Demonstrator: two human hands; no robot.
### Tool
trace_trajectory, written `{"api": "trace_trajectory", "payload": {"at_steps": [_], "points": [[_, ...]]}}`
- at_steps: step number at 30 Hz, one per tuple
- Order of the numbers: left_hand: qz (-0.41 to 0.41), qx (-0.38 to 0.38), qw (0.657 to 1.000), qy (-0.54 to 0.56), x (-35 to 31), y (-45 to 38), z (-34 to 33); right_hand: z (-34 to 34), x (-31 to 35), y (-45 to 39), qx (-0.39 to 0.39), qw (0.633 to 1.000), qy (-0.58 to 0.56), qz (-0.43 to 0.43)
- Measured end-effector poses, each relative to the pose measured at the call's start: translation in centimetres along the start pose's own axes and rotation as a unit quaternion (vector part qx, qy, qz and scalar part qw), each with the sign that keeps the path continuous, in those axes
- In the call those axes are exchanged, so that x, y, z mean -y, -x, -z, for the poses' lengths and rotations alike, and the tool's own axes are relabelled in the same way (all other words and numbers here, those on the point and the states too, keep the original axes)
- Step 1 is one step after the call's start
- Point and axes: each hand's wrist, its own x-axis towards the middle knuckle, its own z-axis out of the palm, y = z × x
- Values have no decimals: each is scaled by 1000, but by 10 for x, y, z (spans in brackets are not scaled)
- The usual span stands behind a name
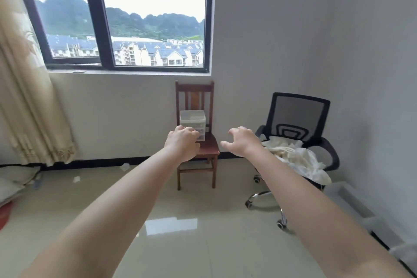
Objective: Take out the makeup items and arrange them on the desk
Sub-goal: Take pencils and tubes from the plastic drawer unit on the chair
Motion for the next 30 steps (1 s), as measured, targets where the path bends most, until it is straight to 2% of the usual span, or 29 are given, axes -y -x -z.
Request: {"api": "trace_trajectory", "payload": {"at_steps": [5,16,23,26,30], "points": [[37,17,999,18,64,-116,-24,-20,6,-133,17,1000,-6,9],[67,78,995,-4,185,-384,-127,-116,-2,-434,70,998,-6,-3],[42,111,993,-28,273,-527,-170,-174,32,-620,100,994,-33,-5],[40,132,990,-28,315,-586,-201,-223,42,-689,134,989,-48,-29],[5,179,983,-40,374,-666,-258,-298,45,-776,170,975,-94,-107]]}}
